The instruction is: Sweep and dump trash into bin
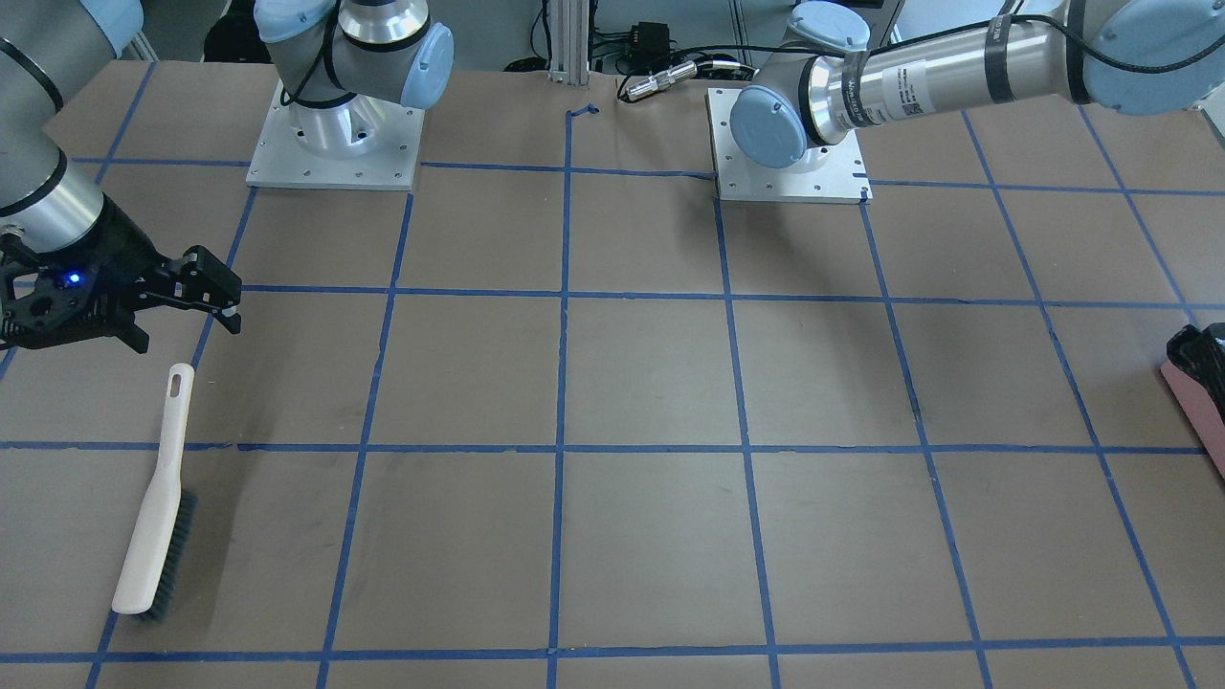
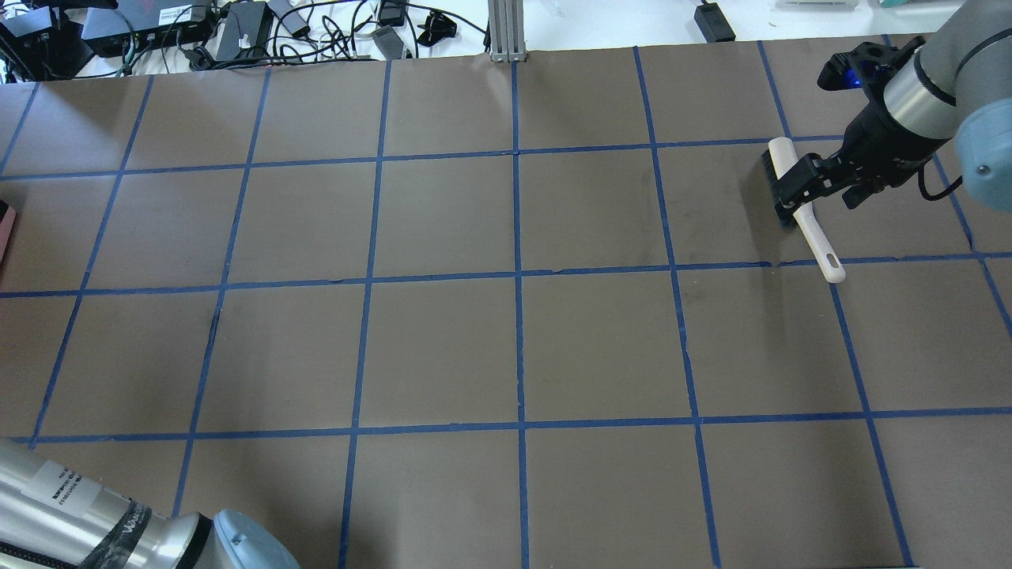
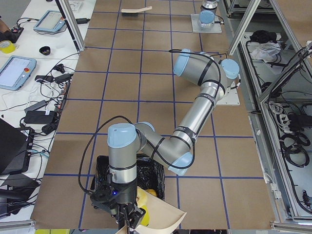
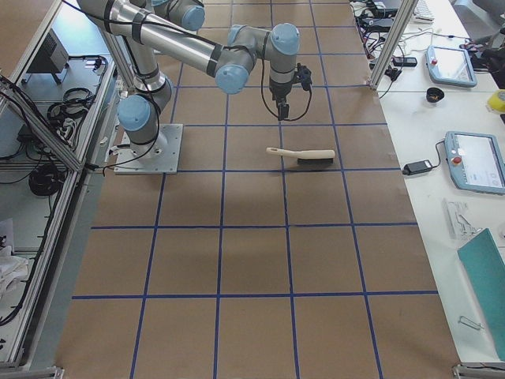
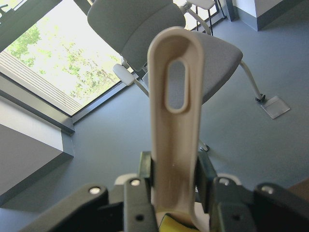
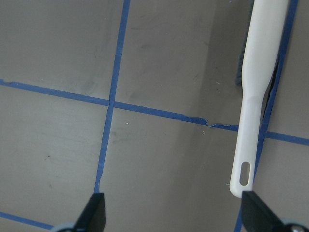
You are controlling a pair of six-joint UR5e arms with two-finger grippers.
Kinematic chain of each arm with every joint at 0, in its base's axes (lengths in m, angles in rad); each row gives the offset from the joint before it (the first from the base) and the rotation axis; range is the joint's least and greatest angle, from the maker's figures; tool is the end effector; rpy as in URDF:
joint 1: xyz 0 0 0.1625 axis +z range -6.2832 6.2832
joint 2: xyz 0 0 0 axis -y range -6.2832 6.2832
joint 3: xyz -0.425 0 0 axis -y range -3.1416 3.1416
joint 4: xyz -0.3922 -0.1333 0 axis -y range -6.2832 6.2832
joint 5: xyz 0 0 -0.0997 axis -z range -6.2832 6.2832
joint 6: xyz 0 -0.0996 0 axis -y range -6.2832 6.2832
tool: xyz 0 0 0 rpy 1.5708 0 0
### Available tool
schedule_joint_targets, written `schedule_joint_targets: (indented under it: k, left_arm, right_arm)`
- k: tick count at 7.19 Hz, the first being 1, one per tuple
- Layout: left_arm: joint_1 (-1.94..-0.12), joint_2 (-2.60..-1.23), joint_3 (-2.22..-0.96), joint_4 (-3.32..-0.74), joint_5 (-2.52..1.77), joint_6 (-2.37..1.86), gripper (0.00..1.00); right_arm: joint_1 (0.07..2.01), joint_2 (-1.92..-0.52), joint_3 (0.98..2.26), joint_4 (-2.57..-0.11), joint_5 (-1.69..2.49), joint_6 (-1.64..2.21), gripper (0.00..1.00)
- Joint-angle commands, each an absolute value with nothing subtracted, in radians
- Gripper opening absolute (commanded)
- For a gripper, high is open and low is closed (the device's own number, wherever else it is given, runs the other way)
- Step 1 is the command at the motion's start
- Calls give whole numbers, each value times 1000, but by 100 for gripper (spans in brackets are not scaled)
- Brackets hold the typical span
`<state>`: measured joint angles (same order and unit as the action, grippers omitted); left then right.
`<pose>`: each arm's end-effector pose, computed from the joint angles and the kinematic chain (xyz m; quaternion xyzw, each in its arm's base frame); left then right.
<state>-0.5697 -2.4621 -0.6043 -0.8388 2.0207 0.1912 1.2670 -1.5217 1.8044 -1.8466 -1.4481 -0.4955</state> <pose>0.6718 -0.5372 0.4690 -0.4337 0.7895 -0.2016 0.3847 -0.0097 -0.5173 0.3780 -0.0953 0.9936 -0.0207 0.0578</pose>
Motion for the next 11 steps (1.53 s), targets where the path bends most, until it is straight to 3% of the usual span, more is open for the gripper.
schedule_joint_targets:
  k: [1, 6, 11]
  left_arm:
    - [-587, -2470, -606, -768, 2011, 189, 0]
    - [-667, -2471, -614, -663, 1963, 123, 0]
    - [-681, -2461, -713, -479, 1971, 109, 0]
  right_arm:
    - [1267, -1520, 1804, -1845, -1431, -506, 100]
    - [1267, -1517, 1804, -1845, -1419, -508, 100]
    - [1267, -1513, 1804, -1847, -1419, -528, 100]
